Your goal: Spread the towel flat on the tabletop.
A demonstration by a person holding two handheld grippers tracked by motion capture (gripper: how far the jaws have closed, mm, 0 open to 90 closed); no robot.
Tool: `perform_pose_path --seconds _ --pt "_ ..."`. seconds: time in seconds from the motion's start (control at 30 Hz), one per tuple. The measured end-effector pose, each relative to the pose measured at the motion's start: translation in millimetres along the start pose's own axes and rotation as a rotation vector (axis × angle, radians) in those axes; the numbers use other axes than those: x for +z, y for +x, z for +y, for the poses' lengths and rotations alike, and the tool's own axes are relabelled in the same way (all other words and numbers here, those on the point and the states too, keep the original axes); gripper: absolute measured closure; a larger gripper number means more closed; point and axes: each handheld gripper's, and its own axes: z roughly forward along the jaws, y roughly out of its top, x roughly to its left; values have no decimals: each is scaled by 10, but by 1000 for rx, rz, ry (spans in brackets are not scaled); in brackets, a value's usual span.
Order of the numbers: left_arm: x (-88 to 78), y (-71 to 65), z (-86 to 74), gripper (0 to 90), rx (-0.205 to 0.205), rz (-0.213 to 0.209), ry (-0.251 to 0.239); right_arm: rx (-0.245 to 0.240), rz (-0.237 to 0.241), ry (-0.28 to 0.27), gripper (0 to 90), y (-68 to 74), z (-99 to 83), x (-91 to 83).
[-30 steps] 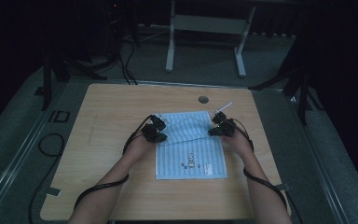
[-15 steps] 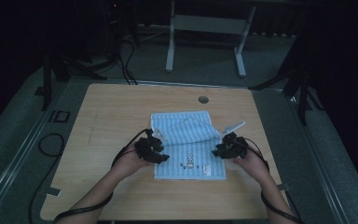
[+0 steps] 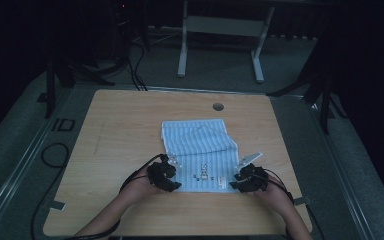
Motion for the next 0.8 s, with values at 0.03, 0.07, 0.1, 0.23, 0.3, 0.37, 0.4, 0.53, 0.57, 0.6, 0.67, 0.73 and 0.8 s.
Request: perform_pose_path --seconds 0.03,0.07,0.1,0.23,0.3,0.37,0.4,0.53,0.57,0.6,0.67,0.73,0.8 --pt "3 -11 -1 515 3 11 -5 -7 -8 -3 619 15 0 3" --pt "3 -20 -6 551 17 31 -6 -8 -4 -8 638 21 -5 4" --pt "5 -21 -7 578 10 29 -11 -9 -2 -18 683 15 -13 5" --pt "8 -11 14 816 -9 -11 -8 -9 1 -19 829 13 -9 4" --pt "7 -19 43 856 -14 0 2 -17 1 -9 860 29 13 10" --pt "-27 -22 64 863 -18 -4 -4 -21 -3 -1 867 32 28 11" --pt "-94 -22 83 863 -33 -8 -20 -28 -16 14 870 52 48 5" --pt "-351 -65 88 864 -49 -30 -73 -34 -3 -15 870 105 53 -103" --pt "-407 -98 76 865 -49 -33 -82 -37 -2 -24 870 134 48 -144" --pt "-460 -136 60 864 -41 -38 -83 -40 1 -39 870 168 40 -189" --pt "-553 -228 18 863 -27 -38 -88 -50 14 -63 869 240 17 -274" --pt "-626 -321 -30 863 -15 -59 -87 -48 28 -88 868 322 -17 -360" --pt "-677 -420 -83 862 -3 -75 -88 -42 36 -108 868 392 -64 -444"
